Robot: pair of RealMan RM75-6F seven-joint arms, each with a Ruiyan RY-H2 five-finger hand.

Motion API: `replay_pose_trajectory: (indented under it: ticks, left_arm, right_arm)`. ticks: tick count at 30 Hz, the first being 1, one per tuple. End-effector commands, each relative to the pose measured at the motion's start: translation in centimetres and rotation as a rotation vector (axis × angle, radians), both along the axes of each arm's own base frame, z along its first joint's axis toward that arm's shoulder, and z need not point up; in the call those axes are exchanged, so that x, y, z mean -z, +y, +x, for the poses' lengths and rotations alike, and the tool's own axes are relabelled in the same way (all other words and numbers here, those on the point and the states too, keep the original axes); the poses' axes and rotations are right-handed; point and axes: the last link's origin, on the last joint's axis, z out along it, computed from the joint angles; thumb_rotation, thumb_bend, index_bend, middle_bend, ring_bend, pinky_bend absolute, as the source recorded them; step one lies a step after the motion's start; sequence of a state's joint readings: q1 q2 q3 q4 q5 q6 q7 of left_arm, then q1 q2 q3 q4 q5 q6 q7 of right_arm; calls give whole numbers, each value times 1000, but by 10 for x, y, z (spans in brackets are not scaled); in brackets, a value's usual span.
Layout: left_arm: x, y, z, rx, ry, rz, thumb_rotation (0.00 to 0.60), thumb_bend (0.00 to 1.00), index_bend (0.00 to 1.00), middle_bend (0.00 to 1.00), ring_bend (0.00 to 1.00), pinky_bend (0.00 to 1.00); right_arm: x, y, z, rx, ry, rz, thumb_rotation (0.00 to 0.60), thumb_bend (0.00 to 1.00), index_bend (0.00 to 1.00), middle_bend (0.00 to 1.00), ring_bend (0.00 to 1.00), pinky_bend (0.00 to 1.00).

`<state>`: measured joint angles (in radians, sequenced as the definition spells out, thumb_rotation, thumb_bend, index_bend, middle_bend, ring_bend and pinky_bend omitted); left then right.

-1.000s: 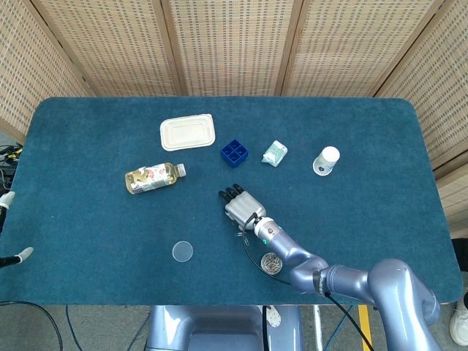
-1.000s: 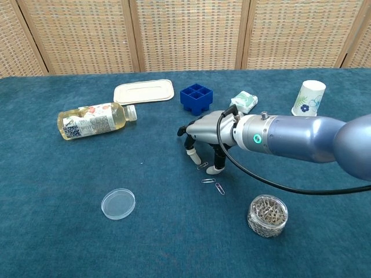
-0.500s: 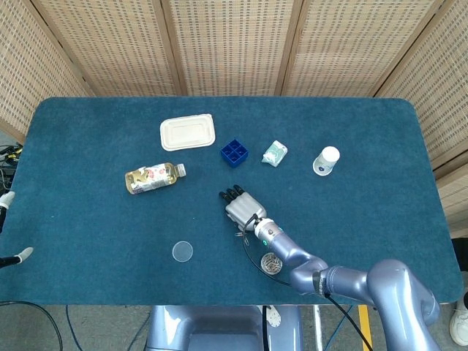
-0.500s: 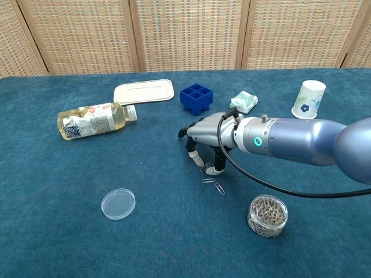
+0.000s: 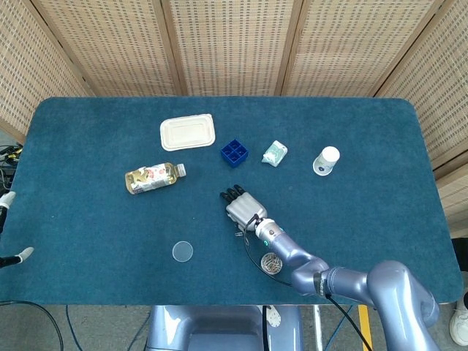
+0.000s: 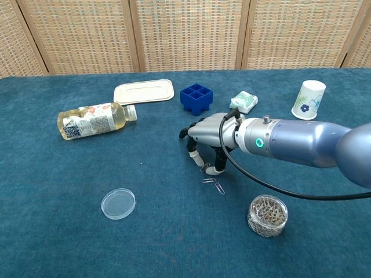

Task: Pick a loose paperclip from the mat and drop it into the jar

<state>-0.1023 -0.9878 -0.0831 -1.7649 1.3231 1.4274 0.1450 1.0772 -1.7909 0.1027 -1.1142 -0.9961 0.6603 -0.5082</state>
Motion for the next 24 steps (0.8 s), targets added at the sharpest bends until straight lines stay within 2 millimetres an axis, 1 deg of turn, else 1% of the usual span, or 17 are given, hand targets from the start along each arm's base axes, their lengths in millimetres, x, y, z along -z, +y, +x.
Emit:
replay_pose_trajectory:
  ticks: [1, 24]
  left_arm:
    - [0, 0, 0, 0, 0, 0, 600, 4, 0, 0, 0, 0]
    - [1, 0, 1, 1, -1, -2, 600, 5, 0, 0, 0, 0]
  right_arm:
    - [-1, 0, -1, 0, -1, -1, 600, 548, 672, 56, 0, 0]
    - [-2, -1, -1, -2, -18, -17, 600, 554, 672, 57, 0, 0]
